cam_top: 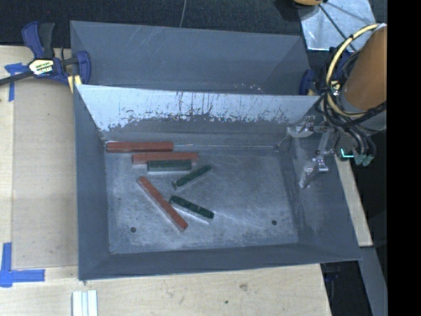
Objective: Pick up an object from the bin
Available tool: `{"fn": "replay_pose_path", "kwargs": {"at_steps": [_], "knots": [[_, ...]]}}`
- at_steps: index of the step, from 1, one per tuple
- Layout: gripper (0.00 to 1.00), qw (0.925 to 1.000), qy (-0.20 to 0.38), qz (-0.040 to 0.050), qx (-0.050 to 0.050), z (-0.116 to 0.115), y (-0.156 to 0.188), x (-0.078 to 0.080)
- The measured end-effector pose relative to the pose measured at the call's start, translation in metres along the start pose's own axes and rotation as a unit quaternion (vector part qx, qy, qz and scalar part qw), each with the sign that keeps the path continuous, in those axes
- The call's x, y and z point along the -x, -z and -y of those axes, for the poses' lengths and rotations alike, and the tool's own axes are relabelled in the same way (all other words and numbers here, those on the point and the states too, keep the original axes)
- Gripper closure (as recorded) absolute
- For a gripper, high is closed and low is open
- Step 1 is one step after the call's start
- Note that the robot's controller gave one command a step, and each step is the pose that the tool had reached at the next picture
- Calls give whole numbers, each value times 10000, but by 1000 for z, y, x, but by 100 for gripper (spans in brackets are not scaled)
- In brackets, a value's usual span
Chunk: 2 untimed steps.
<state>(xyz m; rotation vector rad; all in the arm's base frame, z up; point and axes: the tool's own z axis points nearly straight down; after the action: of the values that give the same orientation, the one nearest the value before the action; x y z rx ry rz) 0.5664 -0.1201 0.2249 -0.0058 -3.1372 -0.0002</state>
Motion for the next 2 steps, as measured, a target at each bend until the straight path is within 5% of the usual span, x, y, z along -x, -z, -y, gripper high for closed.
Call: {"fn": "replay_pose_path", "kwargs": {"at_steps": [1,2], "knots": [[0,10000,13,42,-6,0,5,2],[0,9995,321,71,-18,-36,-36,24]]}}
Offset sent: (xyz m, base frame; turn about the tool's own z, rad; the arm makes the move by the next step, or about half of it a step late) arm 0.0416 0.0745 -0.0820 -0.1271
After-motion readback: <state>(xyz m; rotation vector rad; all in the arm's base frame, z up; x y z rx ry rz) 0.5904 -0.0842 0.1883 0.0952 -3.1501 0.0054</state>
